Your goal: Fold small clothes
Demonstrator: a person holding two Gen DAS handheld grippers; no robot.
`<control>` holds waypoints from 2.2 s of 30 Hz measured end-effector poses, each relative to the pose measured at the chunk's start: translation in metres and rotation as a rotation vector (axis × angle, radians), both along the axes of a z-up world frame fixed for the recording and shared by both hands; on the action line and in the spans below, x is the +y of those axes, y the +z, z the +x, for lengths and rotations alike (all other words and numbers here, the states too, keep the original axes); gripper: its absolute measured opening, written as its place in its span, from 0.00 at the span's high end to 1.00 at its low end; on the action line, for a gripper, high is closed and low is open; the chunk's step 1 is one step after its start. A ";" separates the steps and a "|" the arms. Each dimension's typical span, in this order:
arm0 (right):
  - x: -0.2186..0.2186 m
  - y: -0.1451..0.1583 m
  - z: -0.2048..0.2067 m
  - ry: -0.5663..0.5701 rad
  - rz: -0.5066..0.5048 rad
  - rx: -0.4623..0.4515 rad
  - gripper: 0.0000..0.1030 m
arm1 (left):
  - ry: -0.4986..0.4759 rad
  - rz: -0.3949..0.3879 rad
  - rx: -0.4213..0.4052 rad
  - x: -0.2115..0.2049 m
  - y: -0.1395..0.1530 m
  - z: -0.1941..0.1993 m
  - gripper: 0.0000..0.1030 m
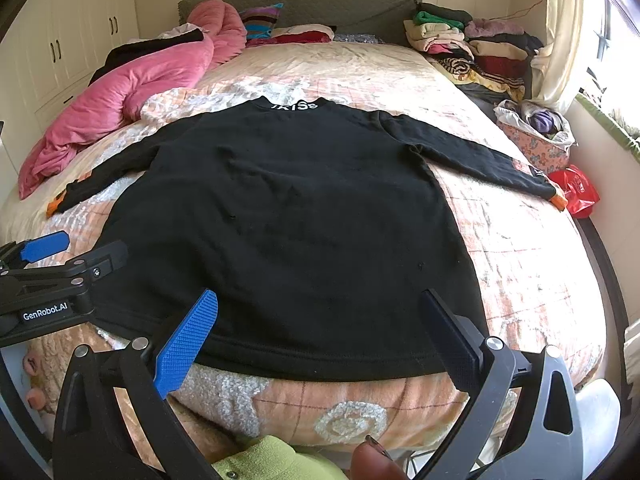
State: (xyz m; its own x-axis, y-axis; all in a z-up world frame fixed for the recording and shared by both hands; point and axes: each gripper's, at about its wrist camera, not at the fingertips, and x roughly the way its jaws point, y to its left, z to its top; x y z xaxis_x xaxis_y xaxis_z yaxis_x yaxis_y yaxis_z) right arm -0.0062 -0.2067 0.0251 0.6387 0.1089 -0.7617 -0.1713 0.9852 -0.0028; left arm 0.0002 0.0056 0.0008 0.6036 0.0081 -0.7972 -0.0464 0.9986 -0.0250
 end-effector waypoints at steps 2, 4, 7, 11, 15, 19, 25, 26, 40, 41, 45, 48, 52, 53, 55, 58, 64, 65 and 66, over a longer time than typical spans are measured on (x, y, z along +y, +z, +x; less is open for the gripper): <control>0.001 -0.001 0.000 -0.001 -0.002 0.001 0.04 | 0.000 0.000 0.000 0.000 0.000 0.000 0.09; 0.001 -0.001 0.000 -0.001 -0.001 0.002 0.04 | -0.001 0.001 -0.001 0.001 0.000 0.001 0.09; 0.000 -0.001 0.001 0.001 0.000 -0.001 0.04 | -0.001 -0.001 -0.001 0.000 0.000 0.000 0.09; 0.000 -0.002 0.003 0.002 0.004 -0.001 0.04 | 0.000 0.001 -0.001 0.000 0.000 0.000 0.09; 0.002 -0.001 0.001 0.001 0.003 0.000 0.04 | -0.001 0.000 -0.002 0.000 0.000 0.000 0.09; 0.002 -0.001 0.001 0.000 0.004 0.000 0.04 | -0.001 0.001 -0.001 0.000 0.000 0.000 0.09; 0.001 -0.001 0.001 0.000 0.003 0.000 0.04 | 0.001 0.003 -0.002 0.000 0.003 0.000 0.09; 0.002 -0.001 0.001 0.000 0.003 -0.001 0.04 | 0.002 0.004 -0.002 -0.001 0.003 0.000 0.09; 0.002 0.000 0.003 -0.001 0.013 0.002 0.04 | 0.003 0.003 0.008 0.006 -0.002 0.005 0.09; 0.001 0.000 0.003 -0.004 0.014 0.000 0.04 | 0.003 0.004 0.008 0.005 -0.003 0.005 0.09; 0.000 -0.001 0.008 -0.010 0.024 0.004 0.04 | 0.005 0.003 0.011 0.003 -0.003 0.010 0.09; -0.001 -0.001 0.013 -0.019 0.024 0.005 0.04 | 0.007 0.003 0.007 0.002 -0.001 0.016 0.09; -0.006 0.002 0.022 -0.030 0.052 0.009 0.04 | 0.010 0.002 0.006 0.001 0.003 0.028 0.09; -0.008 0.003 0.024 -0.035 0.058 0.009 0.04 | 0.012 0.003 0.005 0.001 0.004 0.029 0.09; -0.011 0.006 0.030 -0.042 0.064 0.001 0.04 | 0.015 0.008 0.003 0.000 0.007 0.037 0.09; -0.018 0.010 0.039 -0.051 0.092 -0.006 0.04 | 0.021 0.012 0.000 0.000 0.010 0.046 0.09; -0.031 0.023 0.061 -0.063 0.141 -0.024 0.04 | 0.029 0.022 -0.003 -0.002 0.017 0.066 0.09; -0.032 0.025 0.064 -0.062 0.143 -0.027 0.04 | 0.031 0.025 -0.003 -0.002 0.018 0.069 0.09; -0.032 0.027 0.067 -0.060 0.145 -0.029 0.04 | 0.033 0.026 -0.003 -0.002 0.019 0.073 0.09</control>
State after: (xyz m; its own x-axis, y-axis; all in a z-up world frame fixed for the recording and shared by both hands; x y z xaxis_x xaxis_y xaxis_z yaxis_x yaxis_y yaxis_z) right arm 0.0610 -0.2388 0.0522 0.6686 0.1770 -0.7222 -0.1136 0.9842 0.1361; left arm 0.0736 0.0032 0.0200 0.6047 0.0490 -0.7949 -0.0793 0.9968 0.0010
